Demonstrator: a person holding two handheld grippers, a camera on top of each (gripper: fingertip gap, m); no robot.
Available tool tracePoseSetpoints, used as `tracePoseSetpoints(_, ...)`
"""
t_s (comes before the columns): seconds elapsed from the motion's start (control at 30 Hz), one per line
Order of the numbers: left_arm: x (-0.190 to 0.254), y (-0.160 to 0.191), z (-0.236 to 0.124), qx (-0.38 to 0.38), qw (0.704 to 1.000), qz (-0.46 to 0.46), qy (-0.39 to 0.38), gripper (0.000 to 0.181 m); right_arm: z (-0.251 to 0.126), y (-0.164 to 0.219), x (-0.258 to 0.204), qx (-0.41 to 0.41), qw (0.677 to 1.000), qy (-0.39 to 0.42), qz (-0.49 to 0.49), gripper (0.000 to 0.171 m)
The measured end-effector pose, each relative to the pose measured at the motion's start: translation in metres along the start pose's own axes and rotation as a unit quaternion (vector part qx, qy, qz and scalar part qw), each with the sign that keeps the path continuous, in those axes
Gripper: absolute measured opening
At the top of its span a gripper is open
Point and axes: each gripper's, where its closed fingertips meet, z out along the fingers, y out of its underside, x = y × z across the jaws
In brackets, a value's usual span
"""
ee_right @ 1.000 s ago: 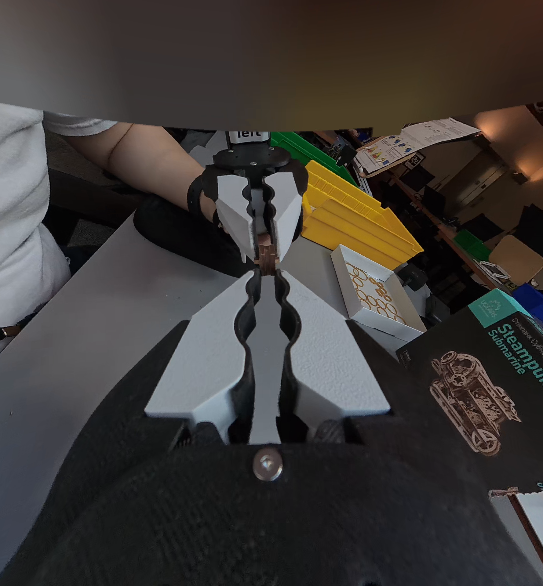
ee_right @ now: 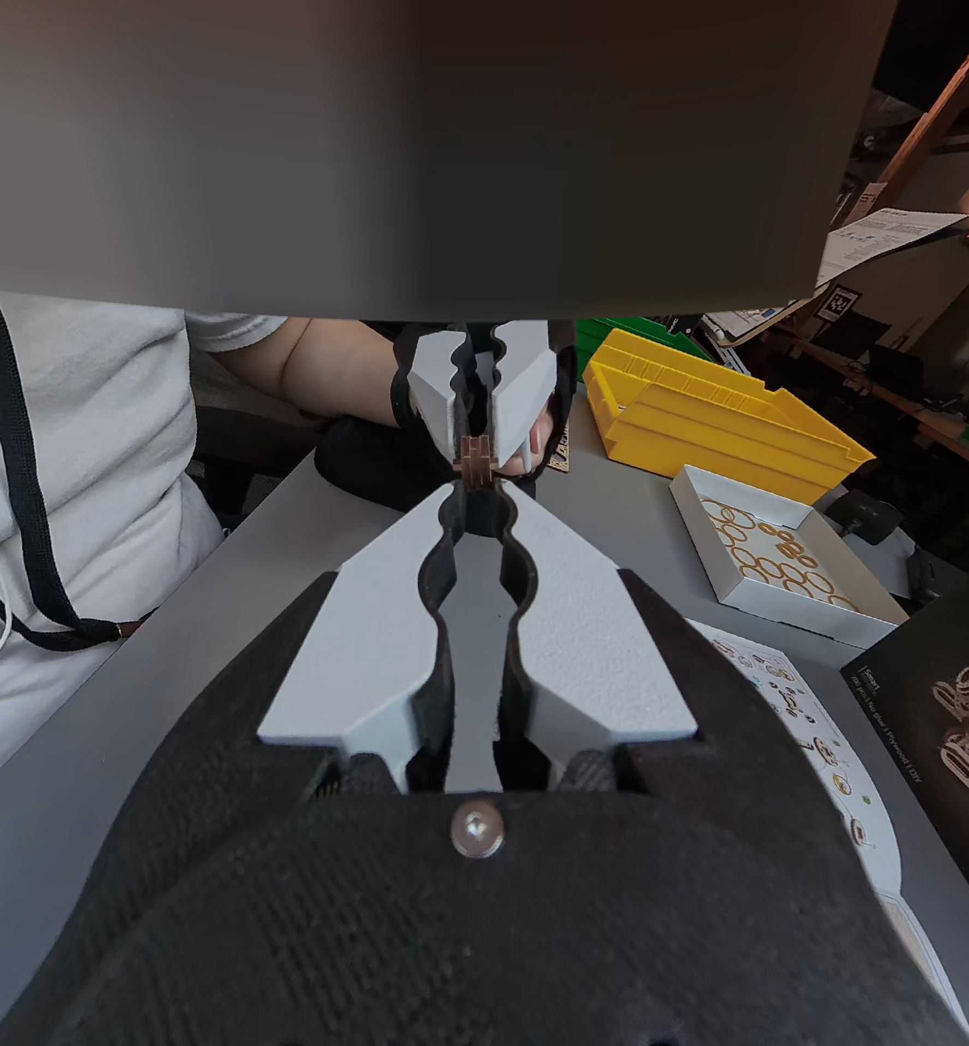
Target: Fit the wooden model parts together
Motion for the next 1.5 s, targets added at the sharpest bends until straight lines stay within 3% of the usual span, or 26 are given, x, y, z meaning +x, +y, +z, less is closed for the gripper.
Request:
tracePoseSetpoints(0.1, -0.004, 0.010, 0.001, -0.032, 0.999, 0.001, -0.009, 0.007, 0.000, 0.009, 0.005, -0.015, 1.000, 0.000, 0.016, 0.008)
tracePoseSetpoints(0.23, -0.019, 0.021, -0.003, -0.069, 0.996, 0.016, -0.050, 0.007, -0.008, 0.012, 0.017, -0.075, 0.995, 0.049, -0.049, 0.026)
tracePoseSetpoints(0.43, -0.015, 0.043, -0.001, -0.134, 0.989, 0.053, -0.044, 0.007, -0.002, 0.029, 0.017, -0.158, 0.974, 0.083, -0.137, 0.017)
tracePoseSetpoints(0.77, -0.009, 0.056, 0.004, -0.170, 0.983, 0.064, -0.034, 0.007, 0.000, 0.049, 0.020, -0.233, 0.957, 0.096, -0.146, 0.008)
tracePoseSetpoints(0.93, -0.019, 0.037, -0.001, -0.104, 0.993, 0.029, -0.056, 0.018, -0.006, 0.024, 0.022, -0.140, 0.983, 0.092, -0.072, 0.008)
tracePoseSetpoints(1.07, -0.020, 0.017, -0.003, -0.044, 0.997, 0.015, -0.061, 0.014, -0.008, 0.006, 0.021, -0.067, 0.995, 0.075, -0.019, 0.008)
tracePoseSetpoints(1.5, -0.009, 0.004, -0.001, -0.022, 0.997, 0.049, -0.051, 0.007, -0.004, -0.007, 0.009, -0.011, 0.998, 0.040, -0.055, 0.008)
